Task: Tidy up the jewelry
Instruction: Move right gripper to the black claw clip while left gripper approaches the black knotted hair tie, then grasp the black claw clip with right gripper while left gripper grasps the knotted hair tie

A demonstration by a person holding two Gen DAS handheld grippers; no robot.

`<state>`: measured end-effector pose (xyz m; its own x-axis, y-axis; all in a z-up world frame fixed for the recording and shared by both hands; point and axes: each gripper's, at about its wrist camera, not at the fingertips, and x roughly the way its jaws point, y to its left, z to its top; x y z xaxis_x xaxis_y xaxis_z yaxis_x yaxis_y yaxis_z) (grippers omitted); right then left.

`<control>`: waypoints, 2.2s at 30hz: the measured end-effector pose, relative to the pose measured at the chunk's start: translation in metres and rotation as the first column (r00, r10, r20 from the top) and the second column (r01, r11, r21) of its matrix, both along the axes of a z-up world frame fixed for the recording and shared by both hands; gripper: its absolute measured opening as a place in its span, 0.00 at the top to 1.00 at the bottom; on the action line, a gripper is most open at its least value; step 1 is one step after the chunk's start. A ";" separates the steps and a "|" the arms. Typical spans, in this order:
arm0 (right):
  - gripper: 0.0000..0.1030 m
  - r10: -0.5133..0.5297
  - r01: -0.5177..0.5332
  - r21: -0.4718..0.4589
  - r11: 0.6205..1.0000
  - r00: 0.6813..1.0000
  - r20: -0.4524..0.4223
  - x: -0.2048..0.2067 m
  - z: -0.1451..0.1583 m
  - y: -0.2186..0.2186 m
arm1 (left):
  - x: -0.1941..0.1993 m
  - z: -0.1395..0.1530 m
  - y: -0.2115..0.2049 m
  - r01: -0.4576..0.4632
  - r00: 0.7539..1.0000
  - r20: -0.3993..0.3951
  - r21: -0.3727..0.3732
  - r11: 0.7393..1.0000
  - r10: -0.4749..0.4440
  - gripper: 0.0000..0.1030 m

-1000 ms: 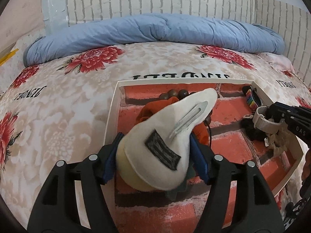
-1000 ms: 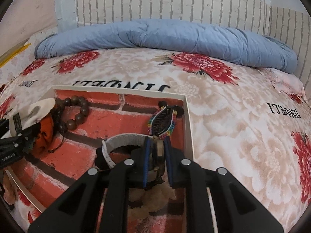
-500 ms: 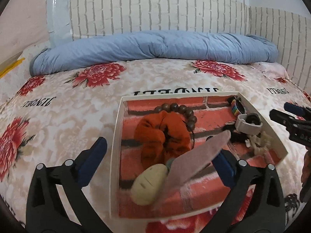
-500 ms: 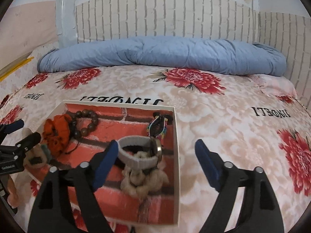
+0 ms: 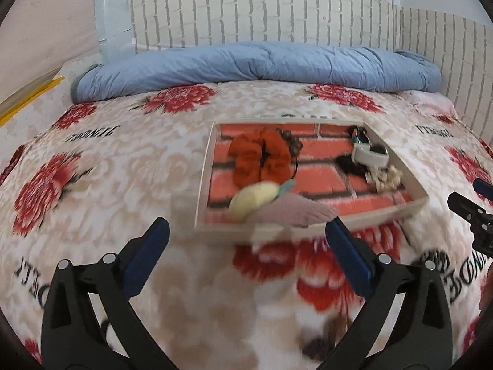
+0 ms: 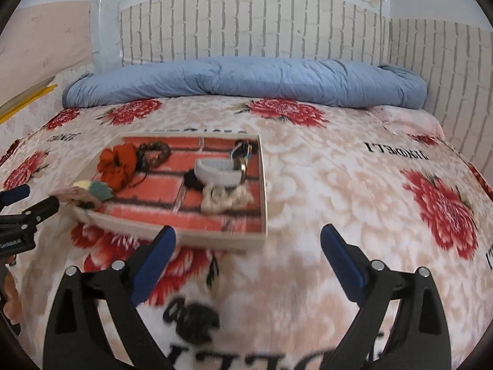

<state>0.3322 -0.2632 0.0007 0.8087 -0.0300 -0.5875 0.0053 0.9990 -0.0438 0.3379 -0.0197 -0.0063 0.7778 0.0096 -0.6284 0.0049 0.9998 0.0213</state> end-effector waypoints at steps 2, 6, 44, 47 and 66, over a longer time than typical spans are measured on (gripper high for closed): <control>0.10 0.001 -0.002 -0.025 1.000 1.000 -0.006 -0.012 -0.007 0.004 | -0.012 -0.004 -0.001 0.005 1.000 -0.012 -0.006 1.000 -0.005 0.05; 0.10 -0.002 0.002 -0.047 0.999 1.000 -0.010 -0.020 -0.016 0.009 | -0.036 -0.012 -0.004 0.010 1.000 -0.006 -0.010 1.000 -0.010 0.05; 0.19 0.023 -0.031 -0.056 0.998 0.990 -0.137 -0.015 -0.059 0.028 | -0.044 -0.066 -0.019 0.028 0.976 -0.214 -0.044 0.999 -0.037 0.18; 0.24 0.033 -0.035 -0.007 0.999 0.986 -0.165 -0.013 -0.063 0.024 | -0.048 -0.066 -0.021 0.023 0.975 -0.220 -0.044 0.999 -0.032 0.22; 0.53 0.085 -0.081 0.033 0.996 0.982 -0.170 -0.013 -0.063 0.030 | -0.057 -0.063 -0.038 0.130 0.970 -0.197 -0.077 0.988 -0.143 0.80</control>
